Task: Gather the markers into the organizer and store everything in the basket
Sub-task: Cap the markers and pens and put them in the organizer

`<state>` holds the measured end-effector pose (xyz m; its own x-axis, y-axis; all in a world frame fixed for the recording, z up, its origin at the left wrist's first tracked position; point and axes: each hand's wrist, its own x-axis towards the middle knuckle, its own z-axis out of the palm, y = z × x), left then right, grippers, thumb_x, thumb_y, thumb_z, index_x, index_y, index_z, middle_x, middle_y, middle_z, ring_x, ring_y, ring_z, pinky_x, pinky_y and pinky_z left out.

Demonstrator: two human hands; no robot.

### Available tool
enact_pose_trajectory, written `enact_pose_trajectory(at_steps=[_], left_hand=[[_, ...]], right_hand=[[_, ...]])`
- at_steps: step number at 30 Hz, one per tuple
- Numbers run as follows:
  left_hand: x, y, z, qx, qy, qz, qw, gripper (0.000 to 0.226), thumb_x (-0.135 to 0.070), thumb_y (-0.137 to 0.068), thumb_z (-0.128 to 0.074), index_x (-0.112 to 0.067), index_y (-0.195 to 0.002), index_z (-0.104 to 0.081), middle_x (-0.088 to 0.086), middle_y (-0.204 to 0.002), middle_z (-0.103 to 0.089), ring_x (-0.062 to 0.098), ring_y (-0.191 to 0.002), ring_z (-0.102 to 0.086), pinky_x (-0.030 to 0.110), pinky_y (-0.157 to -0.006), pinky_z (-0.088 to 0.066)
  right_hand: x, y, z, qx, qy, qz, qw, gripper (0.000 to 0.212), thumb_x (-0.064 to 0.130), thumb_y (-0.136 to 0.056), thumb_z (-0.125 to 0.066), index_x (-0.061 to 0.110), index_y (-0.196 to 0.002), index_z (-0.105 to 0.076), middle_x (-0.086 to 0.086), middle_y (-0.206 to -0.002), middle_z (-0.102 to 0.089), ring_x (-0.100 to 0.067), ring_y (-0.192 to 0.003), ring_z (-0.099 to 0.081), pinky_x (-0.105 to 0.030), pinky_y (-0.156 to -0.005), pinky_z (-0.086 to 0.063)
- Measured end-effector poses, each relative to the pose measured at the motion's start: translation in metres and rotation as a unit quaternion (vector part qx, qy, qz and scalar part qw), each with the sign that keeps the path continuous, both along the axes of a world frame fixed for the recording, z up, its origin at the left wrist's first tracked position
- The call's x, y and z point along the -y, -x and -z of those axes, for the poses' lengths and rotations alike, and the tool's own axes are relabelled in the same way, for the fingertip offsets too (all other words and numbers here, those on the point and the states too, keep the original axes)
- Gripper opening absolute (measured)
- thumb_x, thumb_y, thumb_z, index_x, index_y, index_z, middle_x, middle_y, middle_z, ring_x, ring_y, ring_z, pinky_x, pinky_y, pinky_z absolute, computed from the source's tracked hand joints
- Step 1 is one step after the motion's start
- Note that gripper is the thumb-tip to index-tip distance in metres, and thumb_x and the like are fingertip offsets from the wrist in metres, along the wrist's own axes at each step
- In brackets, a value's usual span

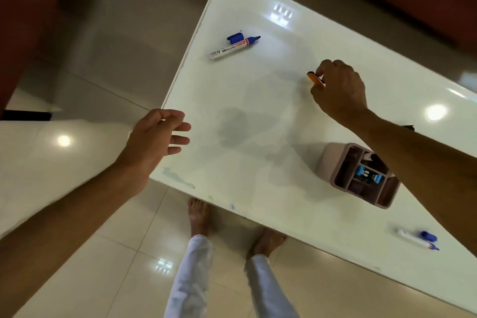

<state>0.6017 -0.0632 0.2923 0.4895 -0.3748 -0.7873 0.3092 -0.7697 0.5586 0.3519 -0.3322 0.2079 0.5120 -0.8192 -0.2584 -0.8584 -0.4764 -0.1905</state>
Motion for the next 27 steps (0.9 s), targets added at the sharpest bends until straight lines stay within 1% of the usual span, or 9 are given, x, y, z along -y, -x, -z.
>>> enact_pose_trajectory(at_steps=[2, 4, 6, 9, 12, 17, 20, 23, 27], left_hand=[[0.002, 0.002, -0.001, 0.0, 0.004, -0.001, 1.0, 0.023, -0.029, -0.104, -0.06, -0.017, -0.122, -0.068, 0.001, -0.108, -0.078, 0.024, -0.096, -0.076, 0.04, -0.09, -0.059], [0.009, 0.008, -0.004, -0.005, 0.008, 0.004, 1.0, 0.025, -0.029, -0.104, -0.059, -0.016, -0.124, -0.067, 0.002, -0.109, -0.078, 0.025, -0.097, -0.075, 0.041, -0.091, -0.059], [0.02, 0.019, -0.006, -0.01, 0.01, 0.015, 1.0, 0.027, -0.029, -0.104, -0.059, -0.015, -0.125, -0.067, 0.002, -0.11, -0.078, 0.025, -0.098, -0.075, 0.042, -0.093, -0.058], [0.033, 0.031, -0.007, -0.019, 0.017, 0.026, 0.999, 0.026, -0.03, -0.103, -0.059, -0.015, -0.124, -0.068, 0.002, -0.108, -0.078, 0.025, -0.099, -0.075, 0.043, -0.094, -0.057], [0.048, 0.053, -0.009, -0.024, 0.029, 0.059, 0.998, 0.025, -0.03, -0.103, -0.058, -0.016, -0.12, -0.07, 0.002, -0.108, -0.079, 0.022, -0.098, -0.074, 0.043, -0.096, -0.056], [0.065, 0.085, -0.009, -0.032, 0.046, 0.103, 0.993, 0.027, -0.028, -0.104, -0.054, -0.013, -0.119, -0.072, 0.006, -0.11, -0.079, 0.02, -0.095, -0.072, 0.042, -0.095, -0.055], [0.071, 0.099, -0.01, -0.036, 0.05, 0.126, 0.99, 0.027, -0.026, -0.105, -0.053, -0.013, -0.119, -0.072, 0.006, -0.11, -0.078, 0.02, -0.094, -0.071, 0.041, -0.095, -0.055], [0.072, 0.105, -0.011, -0.035, 0.054, 0.141, 0.988, 0.028, -0.026, -0.105, -0.052, -0.014, -0.118, -0.073, 0.005, -0.109, -0.079, 0.019, -0.095, -0.072, 0.041, -0.094, -0.055], [0.07, 0.101, -0.012, -0.038, 0.047, 0.14, 0.988, 0.028, -0.028, -0.105, -0.052, -0.016, -0.115, -0.074, 0.003, -0.107, -0.079, 0.019, -0.095, -0.073, 0.041, -0.095, -0.056]], right_hand=[[0.001, -0.001, -0.016, 0.046, -0.001, -0.021, 0.999, 0.031, 0.019, -0.09, -0.07, 0.01, -0.119, -0.064, -0.015, -0.11, -0.068, -0.033, -0.086, -0.067, -0.038, -0.073, -0.053], [0.003, 0.0, -0.041, 0.089, 0.002, -0.023, 0.996, 0.027, 0.023, -0.091, -0.072, 0.009, -0.114, -0.068, -0.012, -0.102, -0.068, -0.025, -0.079, -0.063, -0.029, -0.069, -0.047], [0.006, 0.008, -0.073, 0.144, -0.034, 0.03, 0.989, 0.023, 0.029, -0.094, -0.073, 0.009, -0.106, -0.074, -0.004, -0.092, -0.07, -0.022, -0.074, -0.065, -0.022, -0.066, -0.048], [-0.002, 0.026, -0.119, 0.27, -0.203, 0.171, 0.926, 0.02, 0.027, -0.097, -0.073, 0.012, -0.109, -0.077, 0.002, -0.092, -0.077, -0.014, -0.077, -0.077, -0.021, -0.073, -0.062], [-0.014, 0.07, -0.154, 0.321, -0.254, 0.236, 0.881, 0.018, 0.024, -0.098, -0.071, 0.011, -0.109, -0.077, -0.004, -0.093, -0.079, -0.018, -0.08, -0.079, -0.025, -0.074, -0.064], [-0.044, 0.136, -0.161, 0.261, -0.211, 0.263, 0.905, 0.014, 0.021, -0.095, -0.074, 0.011, -0.103, -0.08, -0.004, -0.088, -0.08, -0.018, -0.075, -0.078, -0.027, -0.071, -0.064], [-0.058, 0.15, -0.151, 0.238, -0.211, 0.271, 0.909, 0.012, 0.023, -0.093, -0.077, 0.014, -0.098, -0.081, -0.001, -0.083, -0.08, -0.014, -0.073, -0.078, -0.022, -0.067, -0.063], [-0.065, 0.149, -0.138, 0.205, -0.188, 0.252, 0.927, 0.013, 0.03, -0.091, -0.079, 0.018, -0.096, -0.081, 0.004, -0.08, -0.079, -0.006, -0.071, -0.077, -0.022, -0.071, -0.063], [-0.069, 0.142, -0.127, 0.154, -0.148, 0.208, 0.955, 0.03, 0.043, -0.087, -0.081, 0.022, -0.109, -0.079, 0.014, -0.089, -0.077, 0.0, -0.068, -0.073, -0.016, -0.075, -0.057]])
